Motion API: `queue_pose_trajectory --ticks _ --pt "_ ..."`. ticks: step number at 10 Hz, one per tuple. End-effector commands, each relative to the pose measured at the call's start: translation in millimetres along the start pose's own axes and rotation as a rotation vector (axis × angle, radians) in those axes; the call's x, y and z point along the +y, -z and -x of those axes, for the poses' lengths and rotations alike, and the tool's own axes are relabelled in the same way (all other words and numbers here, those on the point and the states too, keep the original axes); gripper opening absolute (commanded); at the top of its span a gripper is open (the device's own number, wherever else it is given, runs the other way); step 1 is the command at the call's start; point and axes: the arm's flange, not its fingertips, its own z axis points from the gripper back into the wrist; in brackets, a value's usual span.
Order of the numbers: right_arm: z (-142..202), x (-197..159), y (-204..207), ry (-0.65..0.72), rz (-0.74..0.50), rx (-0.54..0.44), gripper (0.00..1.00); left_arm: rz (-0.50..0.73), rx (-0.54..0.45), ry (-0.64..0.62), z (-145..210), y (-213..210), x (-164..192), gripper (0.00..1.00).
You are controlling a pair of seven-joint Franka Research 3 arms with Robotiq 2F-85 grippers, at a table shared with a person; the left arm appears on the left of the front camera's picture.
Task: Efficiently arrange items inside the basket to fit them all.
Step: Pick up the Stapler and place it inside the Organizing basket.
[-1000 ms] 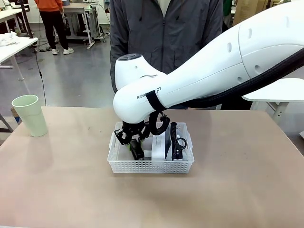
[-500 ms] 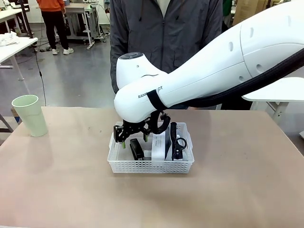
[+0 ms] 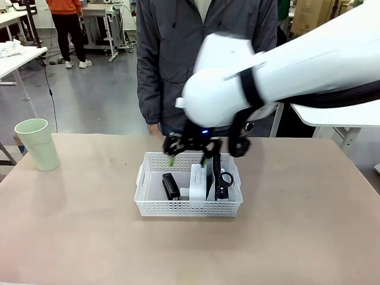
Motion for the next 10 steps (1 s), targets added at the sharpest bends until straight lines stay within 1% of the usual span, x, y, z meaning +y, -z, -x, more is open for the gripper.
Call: queue_pose_trajectory --ticks 1,2,3,4,5,6,7,8,9,10 --pt "54.3 -70.9 -53.2 -0.044 -0.180 -0.014 1.00 0.018 -0.006 0.011 1.0 -0.3 -0.4 1.00" --pt "69.0 -106.5 -72.4 -0.073 -0.277 0.017 1.00 0.018 -0.006 0.011 1.0 -0.3 -0.4 1.00" --pt "82.6 -147.5 -83.0 -0.064 -0.372 0.007 1.00 0.018 -0.006 0.011 1.0 -0.3 -0.4 1.00" --pt "98.2 -195.0 -86.1 -0.073 -0.484 -0.006 1.00 0.018 -0.006 0.011 1.0 -0.3 -0.4 1.00" --pt "113.7 -233.7 -86.2 -0.070 -0.568 -0.016 1.00 0.018 -0.006 0.011 1.0 -0.3 -0.4 1.00" --pt "128.7 -268.9 -83.6 0.018 -0.655 -0.012 1.00 0.018 -0.006 0.011 1.0 -0.3 -0.4 1.00" --pt "147.6 -301.3 -76.3 0.061 -0.728 -0.044 1.00 0.018 -0.006 0.011 1.0 -0.3 -0.4 1.00" --pt "171.8 -336.0 -60.5 0.093 -0.795 -0.099 1.00 0.018 -0.006 0.011 1.0 -0.3 -0.4 1.00" --pt "193.7 -359.9 -42.2 0.131 -0.883 -0.157 1.00 0.018 -0.006 0.011 1.0 -0.3 -0.4 1.00" --pt "207.7 -375.5 -21.5 0.175 -0.924 -0.175 1.00 0.018 -0.006 0.011 1.0 -0.3 -0.4 1.00"
